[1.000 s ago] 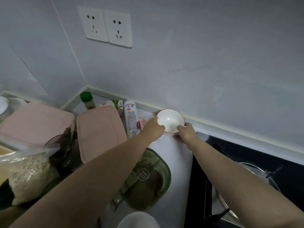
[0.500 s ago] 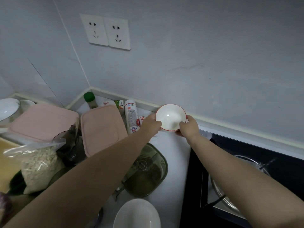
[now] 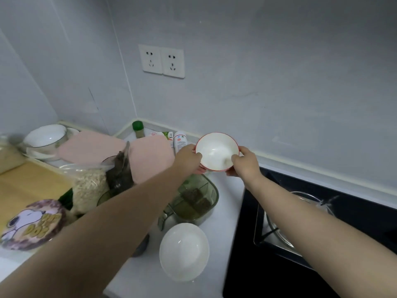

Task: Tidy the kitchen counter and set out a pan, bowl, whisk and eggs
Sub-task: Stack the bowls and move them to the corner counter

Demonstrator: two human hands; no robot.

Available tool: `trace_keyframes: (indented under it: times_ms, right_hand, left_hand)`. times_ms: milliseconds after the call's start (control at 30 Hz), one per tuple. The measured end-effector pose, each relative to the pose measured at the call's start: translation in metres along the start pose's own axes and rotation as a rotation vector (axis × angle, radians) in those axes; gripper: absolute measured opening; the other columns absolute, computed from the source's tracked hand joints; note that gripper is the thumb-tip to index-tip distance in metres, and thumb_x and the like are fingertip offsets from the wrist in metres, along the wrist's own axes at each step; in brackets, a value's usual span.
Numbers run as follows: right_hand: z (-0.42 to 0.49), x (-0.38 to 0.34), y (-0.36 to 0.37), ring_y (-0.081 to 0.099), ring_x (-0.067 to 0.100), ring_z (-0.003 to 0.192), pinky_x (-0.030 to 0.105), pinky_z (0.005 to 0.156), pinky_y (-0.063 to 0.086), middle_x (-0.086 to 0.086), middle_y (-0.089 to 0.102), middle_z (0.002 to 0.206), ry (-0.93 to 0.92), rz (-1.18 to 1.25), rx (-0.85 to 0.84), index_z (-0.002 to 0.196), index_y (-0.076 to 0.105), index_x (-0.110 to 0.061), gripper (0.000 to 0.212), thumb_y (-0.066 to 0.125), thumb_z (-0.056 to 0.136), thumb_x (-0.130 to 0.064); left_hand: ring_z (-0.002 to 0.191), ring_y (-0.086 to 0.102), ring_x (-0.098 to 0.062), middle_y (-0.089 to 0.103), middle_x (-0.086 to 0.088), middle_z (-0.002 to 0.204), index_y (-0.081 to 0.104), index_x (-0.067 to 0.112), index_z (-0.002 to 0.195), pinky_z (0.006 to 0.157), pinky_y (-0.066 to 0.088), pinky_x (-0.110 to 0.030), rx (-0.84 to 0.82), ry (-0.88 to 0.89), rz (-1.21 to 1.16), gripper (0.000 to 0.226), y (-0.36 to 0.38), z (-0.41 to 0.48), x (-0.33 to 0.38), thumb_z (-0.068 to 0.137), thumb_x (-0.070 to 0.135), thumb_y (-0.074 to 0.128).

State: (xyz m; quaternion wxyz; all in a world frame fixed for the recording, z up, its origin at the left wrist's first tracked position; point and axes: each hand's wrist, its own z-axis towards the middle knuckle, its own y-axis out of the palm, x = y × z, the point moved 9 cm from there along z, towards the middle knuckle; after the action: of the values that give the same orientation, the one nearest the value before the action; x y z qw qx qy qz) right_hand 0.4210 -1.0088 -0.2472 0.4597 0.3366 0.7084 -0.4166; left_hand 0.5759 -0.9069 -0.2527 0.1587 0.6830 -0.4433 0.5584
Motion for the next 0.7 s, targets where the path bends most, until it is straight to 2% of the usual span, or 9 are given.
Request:
trace_keyframes:
  times_ms: [133,233,300,367,467,500,600,700]
  right_hand:
    - [-0.032,-0.001,0.004,0.062,0.035,0.062,0.042,0.064,0.059,0.017,0.061,0.102,-0.048,-0.019,-0.065,0.129,0.05,-0.014,0.048,0.035,0.086,-0.001]
    - [-0.055,0.002,0.007,0.065,0.039,0.073,0.045,0.064,0.059,0.017,0.059,0.106,-0.08,-0.059,-0.099,0.126,0.052,-0.012,0.046,0.036,0.085,-0.001]
    - [-0.07,0.005,0.011,0.065,0.041,0.079,0.048,0.065,0.059,0.017,0.058,0.106,-0.093,-0.106,-0.132,0.123,0.052,-0.007,0.042,0.037,0.085,-0.001]
    - [-0.09,0.009,0.019,0.065,0.037,0.069,0.042,0.06,0.059,0.012,0.057,0.097,-0.102,-0.169,-0.198,0.118,0.048,-0.008,0.034,0.038,0.087,-0.002]
    - [-0.117,0.019,0.031,0.059,0.026,0.052,0.033,0.05,0.053,0.006,0.057,0.08,-0.131,-0.262,-0.273,0.111,0.047,-0.01,0.025,0.039,0.088,-0.004]
    - [-0.123,0.023,0.035,0.059,0.026,0.051,0.033,0.049,0.053,0.008,0.059,0.08,-0.149,-0.294,-0.285,0.108,0.047,-0.01,0.022,0.039,0.089,-0.005]
    - [-0.136,0.035,0.044,0.057,0.026,0.048,0.034,0.053,0.054,0.012,0.061,0.072,-0.197,-0.391,-0.301,0.099,0.052,-0.01,0.021,0.036,0.087,-0.004]
    - [-0.143,0.05,0.05,0.058,0.028,0.048,0.035,0.06,0.055,0.014,0.061,0.062,-0.207,-0.474,-0.318,0.094,0.06,-0.003,0.024,0.038,0.083,-0.003]
  left_hand:
    - [0.062,0.067,-0.029,0.058,-0.014,0.1,0.043,0.007,0.135,0.062,0.06,-0.037,0.058,0.022,0.041,0.046,-0.014,-0.032,-0.009,0.09,0.002,0.04]
    - [0.062,0.069,-0.028,0.062,-0.021,0.108,0.044,0.008,0.135,0.058,0.06,-0.035,0.082,0.017,0.06,0.045,-0.022,-0.061,-0.02,0.09,0.004,0.04]
    - [0.055,0.068,-0.024,0.065,-0.023,0.103,0.045,0.006,0.133,0.051,0.058,-0.03,0.108,0.002,0.075,0.042,-0.029,-0.08,-0.029,0.091,0.005,0.039]
    - [0.052,0.066,-0.022,0.067,-0.022,0.09,0.048,0.004,0.127,0.046,0.056,-0.027,0.132,-0.013,0.091,0.036,-0.036,-0.101,-0.04,0.092,0.005,0.039]
    - [0.058,0.067,-0.028,0.066,-0.017,0.072,0.053,0.012,0.113,0.057,0.06,-0.038,0.155,0.02,0.113,0.029,-0.046,-0.129,-0.058,0.091,0.004,0.036]
    - [0.058,0.067,-0.028,0.066,-0.017,0.069,0.055,0.014,0.112,0.059,0.06,-0.04,0.162,0.023,0.114,0.031,-0.048,-0.136,-0.065,0.09,0.003,0.035]
    - [0.038,0.06,-0.017,0.061,-0.014,0.056,0.053,0.01,0.099,0.044,0.055,-0.028,0.175,-0.022,0.104,0.022,-0.054,-0.157,-0.088,0.091,0.001,0.034]
    - [0.036,0.059,-0.015,0.06,-0.011,0.06,0.054,0.006,0.092,0.048,0.057,-0.029,0.174,-0.058,0.129,0.017,-0.057,-0.166,-0.106,0.093,0.003,0.037]
